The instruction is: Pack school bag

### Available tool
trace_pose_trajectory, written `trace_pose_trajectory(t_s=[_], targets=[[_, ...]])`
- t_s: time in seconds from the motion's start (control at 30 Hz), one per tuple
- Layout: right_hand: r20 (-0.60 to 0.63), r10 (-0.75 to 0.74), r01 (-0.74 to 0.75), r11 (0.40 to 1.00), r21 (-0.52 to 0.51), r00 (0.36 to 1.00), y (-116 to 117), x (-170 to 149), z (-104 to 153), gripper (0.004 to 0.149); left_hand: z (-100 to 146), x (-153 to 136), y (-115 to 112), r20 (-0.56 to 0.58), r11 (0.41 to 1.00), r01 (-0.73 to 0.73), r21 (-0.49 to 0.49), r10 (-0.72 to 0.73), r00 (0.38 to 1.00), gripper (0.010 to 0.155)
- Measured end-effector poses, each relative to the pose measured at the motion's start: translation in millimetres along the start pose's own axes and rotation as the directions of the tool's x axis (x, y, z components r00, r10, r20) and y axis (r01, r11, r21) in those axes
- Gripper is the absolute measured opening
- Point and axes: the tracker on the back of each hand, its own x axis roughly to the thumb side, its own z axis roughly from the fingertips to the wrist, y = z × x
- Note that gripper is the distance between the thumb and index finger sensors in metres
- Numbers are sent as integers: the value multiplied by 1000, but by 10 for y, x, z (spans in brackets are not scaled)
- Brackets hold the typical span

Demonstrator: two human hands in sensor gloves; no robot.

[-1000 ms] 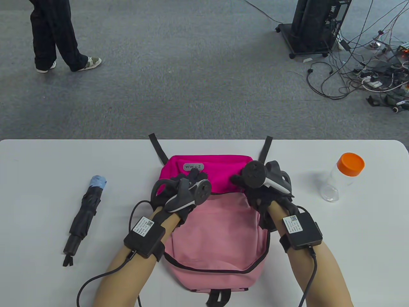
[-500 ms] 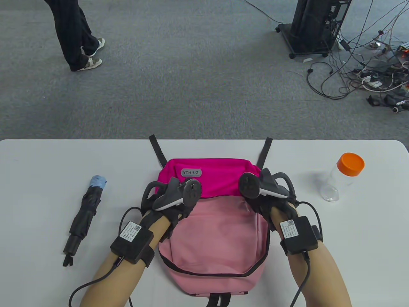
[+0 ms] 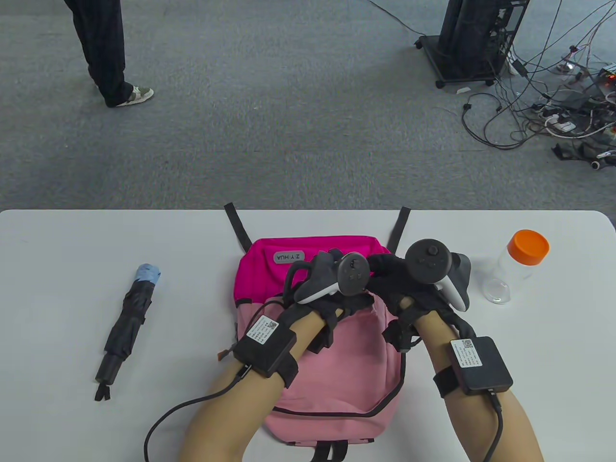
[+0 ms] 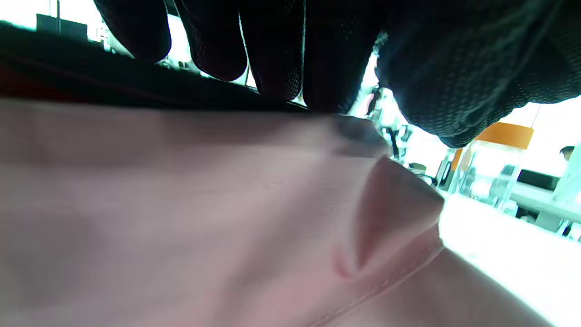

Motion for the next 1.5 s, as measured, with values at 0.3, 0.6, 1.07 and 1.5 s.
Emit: trace_pose_trajectory(t_s=[0.3, 0.6, 1.07, 1.5], targets=[[-73, 250, -233, 955, 183, 966, -25, -319, 114, 45, 12, -46, -33, -63, 994, 79, 79, -75, 995, 42], [-63, 311, -303, 946, 111, 948, 550, -291, 127, 48, 52, -195, -69, -190, 998, 34, 59, -22, 982, 39], [-5, 246, -241, 953, 181, 969, 543, -419, 109, 41, 719, -1634, 121, -601, 998, 53, 34, -22, 799, 35], [430, 179, -351, 863, 363, 885, 442, -494, 955, 88, 1783, -1121, 121, 248, 966, 127, -224, -70, 966, 83]])
